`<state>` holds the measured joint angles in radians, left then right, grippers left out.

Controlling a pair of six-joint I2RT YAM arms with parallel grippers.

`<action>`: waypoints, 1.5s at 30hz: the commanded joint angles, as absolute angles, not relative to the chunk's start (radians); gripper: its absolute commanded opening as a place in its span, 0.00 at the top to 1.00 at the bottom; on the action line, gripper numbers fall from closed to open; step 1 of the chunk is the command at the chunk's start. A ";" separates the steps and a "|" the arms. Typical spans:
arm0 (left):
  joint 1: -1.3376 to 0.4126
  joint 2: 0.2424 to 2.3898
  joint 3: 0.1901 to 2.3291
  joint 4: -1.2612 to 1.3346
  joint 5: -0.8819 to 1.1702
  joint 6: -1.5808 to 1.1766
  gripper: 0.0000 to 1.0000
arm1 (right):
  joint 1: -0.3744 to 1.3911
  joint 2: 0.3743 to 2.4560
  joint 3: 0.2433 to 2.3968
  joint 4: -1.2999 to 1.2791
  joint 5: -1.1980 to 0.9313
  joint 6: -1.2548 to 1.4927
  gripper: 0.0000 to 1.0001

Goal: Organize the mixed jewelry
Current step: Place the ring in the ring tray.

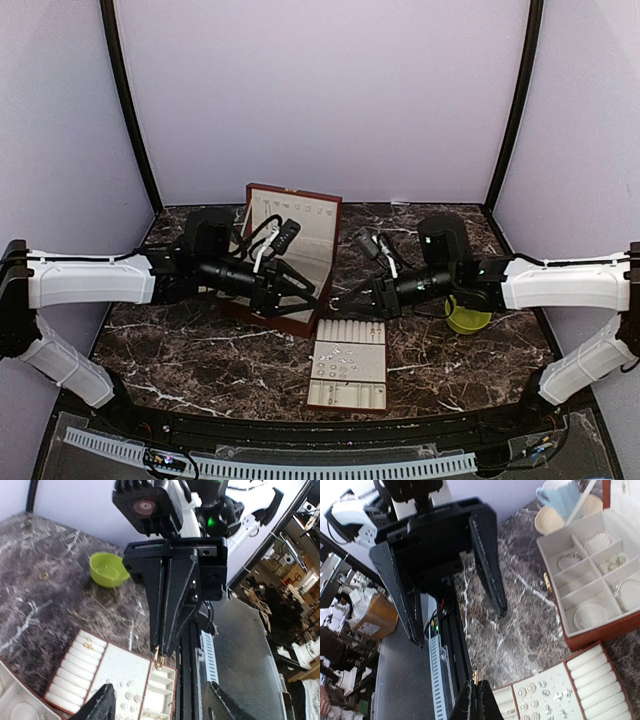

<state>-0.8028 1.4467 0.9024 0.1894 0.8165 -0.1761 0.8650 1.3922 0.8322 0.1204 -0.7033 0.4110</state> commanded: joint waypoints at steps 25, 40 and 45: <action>-0.910 1.359 0.697 1.034 0.363 -0.491 0.55 | 0.960 1.418 0.794 0.892 -0.404 0.590 1.00; -0.909 1.374 0.728 0.965 0.390 -0.516 0.73 | 0.960 1.407 0.792 0.883 -0.410 0.582 1.00; -0.908 1.377 0.727 0.967 0.391 -0.520 0.80 | 0.961 1.406 0.793 0.883 -0.412 0.584 1.00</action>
